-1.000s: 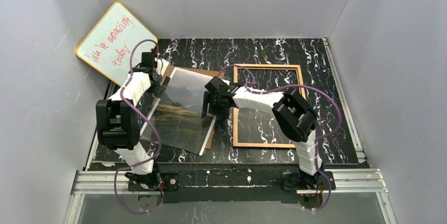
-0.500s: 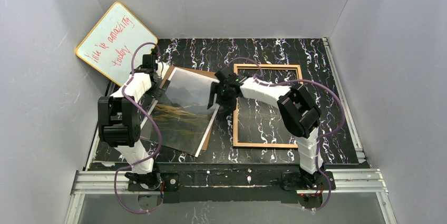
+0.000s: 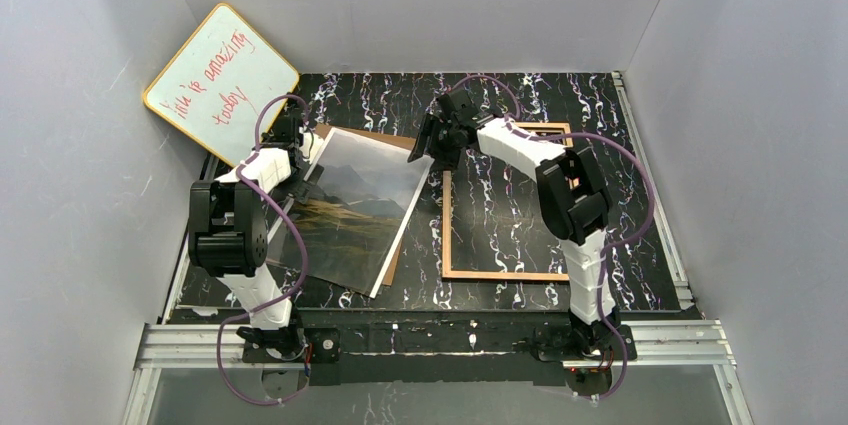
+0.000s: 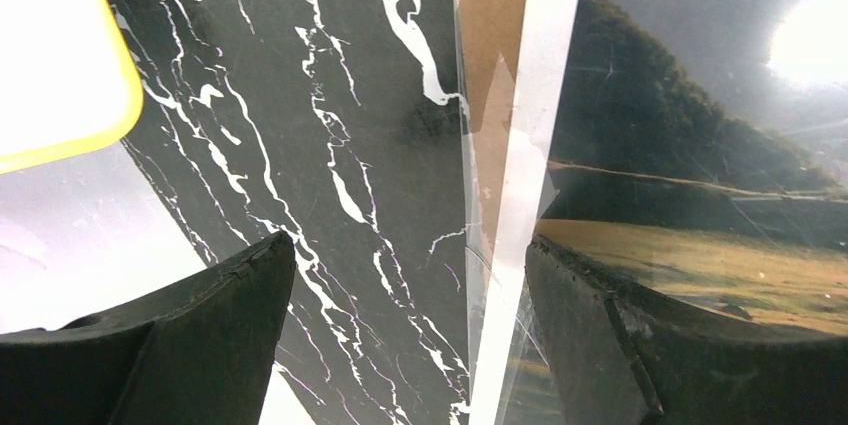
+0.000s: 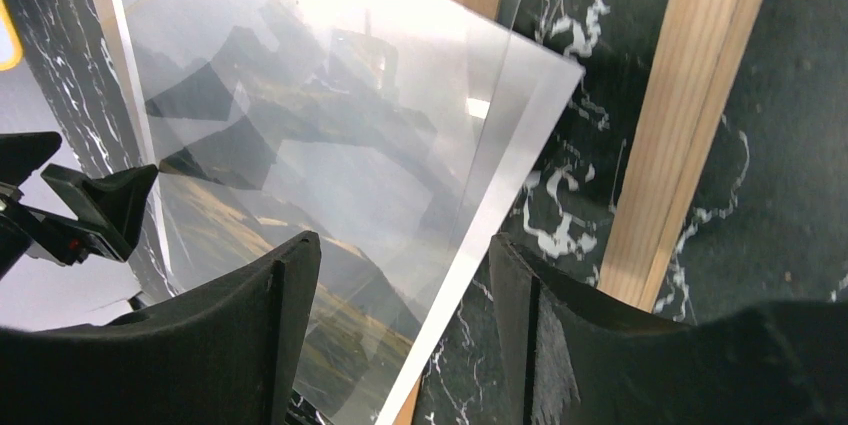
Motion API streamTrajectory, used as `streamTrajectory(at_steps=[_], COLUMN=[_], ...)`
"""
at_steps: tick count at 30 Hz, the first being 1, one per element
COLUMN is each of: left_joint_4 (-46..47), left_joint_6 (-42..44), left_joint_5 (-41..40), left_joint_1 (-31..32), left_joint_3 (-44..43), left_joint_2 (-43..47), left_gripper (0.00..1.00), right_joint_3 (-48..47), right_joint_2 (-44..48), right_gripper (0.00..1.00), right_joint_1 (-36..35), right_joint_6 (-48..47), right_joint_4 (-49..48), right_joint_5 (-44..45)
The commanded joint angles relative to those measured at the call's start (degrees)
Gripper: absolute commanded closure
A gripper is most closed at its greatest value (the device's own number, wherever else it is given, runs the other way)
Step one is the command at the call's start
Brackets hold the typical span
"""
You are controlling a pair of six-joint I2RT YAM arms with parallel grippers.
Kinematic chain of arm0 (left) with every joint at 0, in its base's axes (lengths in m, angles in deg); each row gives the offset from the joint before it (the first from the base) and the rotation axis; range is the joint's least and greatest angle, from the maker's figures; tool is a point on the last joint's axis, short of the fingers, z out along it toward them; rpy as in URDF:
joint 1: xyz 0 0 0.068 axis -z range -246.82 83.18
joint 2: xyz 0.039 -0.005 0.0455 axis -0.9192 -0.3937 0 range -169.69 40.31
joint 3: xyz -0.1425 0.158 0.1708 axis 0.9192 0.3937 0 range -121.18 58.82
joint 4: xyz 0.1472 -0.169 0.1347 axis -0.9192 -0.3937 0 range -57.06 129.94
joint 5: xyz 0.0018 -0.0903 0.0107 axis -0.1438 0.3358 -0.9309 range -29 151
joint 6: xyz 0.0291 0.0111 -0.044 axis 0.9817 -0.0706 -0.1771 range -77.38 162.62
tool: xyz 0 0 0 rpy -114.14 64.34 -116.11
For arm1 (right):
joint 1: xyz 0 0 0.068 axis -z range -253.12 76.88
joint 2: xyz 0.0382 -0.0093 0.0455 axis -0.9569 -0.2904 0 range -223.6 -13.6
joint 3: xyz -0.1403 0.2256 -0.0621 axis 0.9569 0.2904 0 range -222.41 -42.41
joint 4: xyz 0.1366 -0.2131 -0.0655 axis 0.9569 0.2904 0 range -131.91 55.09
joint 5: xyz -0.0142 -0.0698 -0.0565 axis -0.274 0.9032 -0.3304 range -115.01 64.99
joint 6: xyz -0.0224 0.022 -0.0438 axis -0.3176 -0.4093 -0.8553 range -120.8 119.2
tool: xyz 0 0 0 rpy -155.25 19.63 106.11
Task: Put the photo into the frame
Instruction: Adjust the photo frame item at the center of the board, then pick up the photo frame item from the photo frame.
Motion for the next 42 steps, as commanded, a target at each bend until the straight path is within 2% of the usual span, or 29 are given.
streamTrajectory(at_steps=[1, 16, 29, 36, 42], left_joint_4=[-1.0, -3.1, -3.5, -3.1, -3.0], left_joint_6=[0.4, -0.5, -0.6, -0.3, 0.0], left_joint_5=[0.3, 1.0, 0.3, 0.3, 0.4], left_joint_1=[-0.4, -0.4, -0.4, -0.4, -0.4], left_joint_3=[2.3, 3.6, 3.4, 3.8, 3.9], left_joint_2=[-1.5, -0.5, -2.5, -2.8, -2.5], left_gripper=[0.18, 0.21, 0.25, 0.25, 0.25], right_joint_3=[-3.9, 1.3, 5.0, 6.2, 7.7], right_joint_2=[-3.2, -5.3, -5.7, -5.5, -3.0], right_gripper=[0.31, 0.33, 0.33, 0.34, 0.34], right_joint_1=[0.9, 1.0, 1.8, 1.9, 2.1], right_joint_6=[-1.1, 3.0, 4.7, 5.7, 5.5], right_joint_4=[-2.5, -12.2, -16.5, -16.3, -14.0], right_joint_5=[-4.1, -10.1, -12.2, -11.9, -8.3])
